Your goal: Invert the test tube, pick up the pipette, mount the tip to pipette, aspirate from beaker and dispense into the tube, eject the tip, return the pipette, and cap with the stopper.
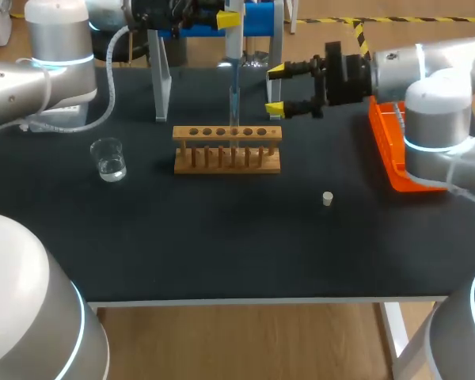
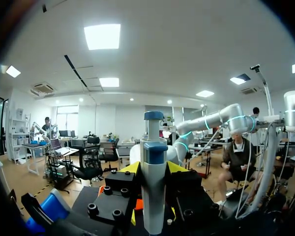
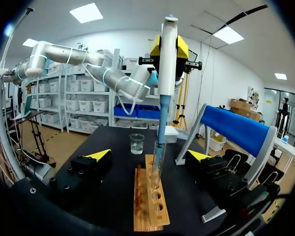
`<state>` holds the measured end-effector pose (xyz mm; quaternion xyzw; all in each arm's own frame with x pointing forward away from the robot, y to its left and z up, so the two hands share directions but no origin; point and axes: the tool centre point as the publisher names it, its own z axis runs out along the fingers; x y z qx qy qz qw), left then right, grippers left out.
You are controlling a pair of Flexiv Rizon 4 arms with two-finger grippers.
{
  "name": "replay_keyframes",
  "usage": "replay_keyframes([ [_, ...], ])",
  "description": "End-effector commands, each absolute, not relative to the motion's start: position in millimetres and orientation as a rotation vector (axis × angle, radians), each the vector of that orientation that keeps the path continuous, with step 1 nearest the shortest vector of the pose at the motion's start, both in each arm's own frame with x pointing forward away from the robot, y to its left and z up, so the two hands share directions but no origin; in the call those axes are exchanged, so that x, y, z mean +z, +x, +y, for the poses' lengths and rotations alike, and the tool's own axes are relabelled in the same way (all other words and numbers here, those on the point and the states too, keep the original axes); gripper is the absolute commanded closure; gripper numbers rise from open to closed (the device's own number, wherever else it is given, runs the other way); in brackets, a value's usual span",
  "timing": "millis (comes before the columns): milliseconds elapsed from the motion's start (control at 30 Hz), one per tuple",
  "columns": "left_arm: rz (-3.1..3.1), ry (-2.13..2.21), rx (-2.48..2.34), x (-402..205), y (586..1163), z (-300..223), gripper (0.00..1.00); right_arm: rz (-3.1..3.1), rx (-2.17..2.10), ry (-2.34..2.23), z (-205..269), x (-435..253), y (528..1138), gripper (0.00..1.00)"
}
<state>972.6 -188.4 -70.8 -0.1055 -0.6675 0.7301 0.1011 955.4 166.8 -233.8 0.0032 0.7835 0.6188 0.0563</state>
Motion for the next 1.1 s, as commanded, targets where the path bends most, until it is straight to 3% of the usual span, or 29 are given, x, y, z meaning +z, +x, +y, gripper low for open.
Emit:
replay_keyframes([
  [33, -1.970, -0.316, 2.153, -70.4, 974.7, -188.3, 1.00, 2.404, 1.858, -0.005, 178.2, -243.1, 966.2, 0.00],
  [1100, -1.970, -0.316, 2.153, -70.4, 974.7, -188.3, 1.00, 2.526, 1.684, 0.014, 245.5, -287.1, 988.2, 0.00],
])
